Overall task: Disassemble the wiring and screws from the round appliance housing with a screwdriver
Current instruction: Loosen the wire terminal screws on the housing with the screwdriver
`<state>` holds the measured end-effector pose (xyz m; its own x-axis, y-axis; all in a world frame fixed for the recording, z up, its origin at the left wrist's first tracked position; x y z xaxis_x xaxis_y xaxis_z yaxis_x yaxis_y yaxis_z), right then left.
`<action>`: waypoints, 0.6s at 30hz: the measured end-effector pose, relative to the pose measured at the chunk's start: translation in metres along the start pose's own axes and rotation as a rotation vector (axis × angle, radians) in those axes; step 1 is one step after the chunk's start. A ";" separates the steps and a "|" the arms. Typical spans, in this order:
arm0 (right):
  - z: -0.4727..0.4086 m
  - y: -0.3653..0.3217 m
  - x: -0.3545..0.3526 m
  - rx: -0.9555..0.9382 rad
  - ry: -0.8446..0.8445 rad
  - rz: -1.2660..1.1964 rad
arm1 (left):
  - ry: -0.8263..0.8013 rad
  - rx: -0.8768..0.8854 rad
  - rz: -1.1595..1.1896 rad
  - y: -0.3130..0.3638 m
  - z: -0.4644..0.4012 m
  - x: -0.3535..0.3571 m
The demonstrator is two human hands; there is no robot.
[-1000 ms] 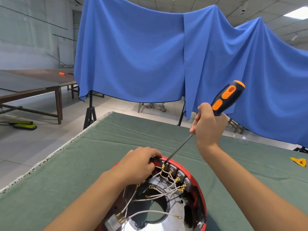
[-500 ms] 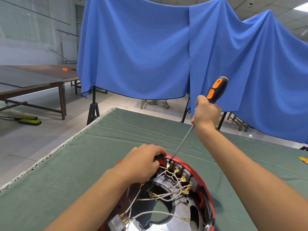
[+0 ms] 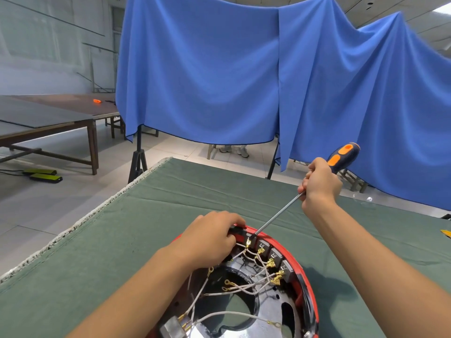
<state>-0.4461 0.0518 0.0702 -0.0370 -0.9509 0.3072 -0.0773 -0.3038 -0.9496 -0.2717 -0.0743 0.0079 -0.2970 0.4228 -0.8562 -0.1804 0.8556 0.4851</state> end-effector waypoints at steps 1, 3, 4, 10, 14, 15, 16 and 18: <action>0.003 -0.002 -0.004 -0.013 -0.003 -0.026 | -0.001 0.001 0.000 0.000 0.000 0.000; 0.010 -0.007 -0.011 -0.050 -0.004 -0.077 | -0.002 -0.008 0.018 -0.001 0.000 0.000; 0.013 -0.009 -0.014 -0.070 -0.002 -0.105 | -0.005 -0.018 0.037 -0.001 0.001 0.000; 0.023 -0.013 -0.022 -0.116 0.031 -0.172 | 0.005 -0.062 0.072 -0.004 0.004 -0.002; 0.028 -0.005 -0.023 -0.091 0.004 -0.149 | 0.017 -0.045 0.061 -0.002 0.004 -0.003; 0.029 -0.004 -0.023 -0.090 0.004 -0.164 | 0.015 -0.041 0.064 -0.001 0.004 -0.003; 0.029 -0.004 -0.024 -0.088 0.004 -0.180 | 0.013 -0.038 0.063 -0.001 0.003 -0.003; 0.030 -0.009 -0.027 -0.085 0.009 -0.194 | 0.007 -0.028 0.053 -0.001 0.003 -0.003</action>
<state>-0.4144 0.0785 0.0681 -0.0217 -0.8744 0.4848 -0.1679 -0.4748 -0.8639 -0.2676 -0.0750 0.0094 -0.3131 0.4649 -0.8281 -0.1905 0.8235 0.5343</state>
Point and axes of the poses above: each hand's wrist, its own z-axis away from the middle knuckle, its own x-axis out of the palm, y = z × x, the point moved 5 cm from there along -z, towards the middle knuckle, and after that the axes turned 3 degrees about -x, right-handed, at the moved point
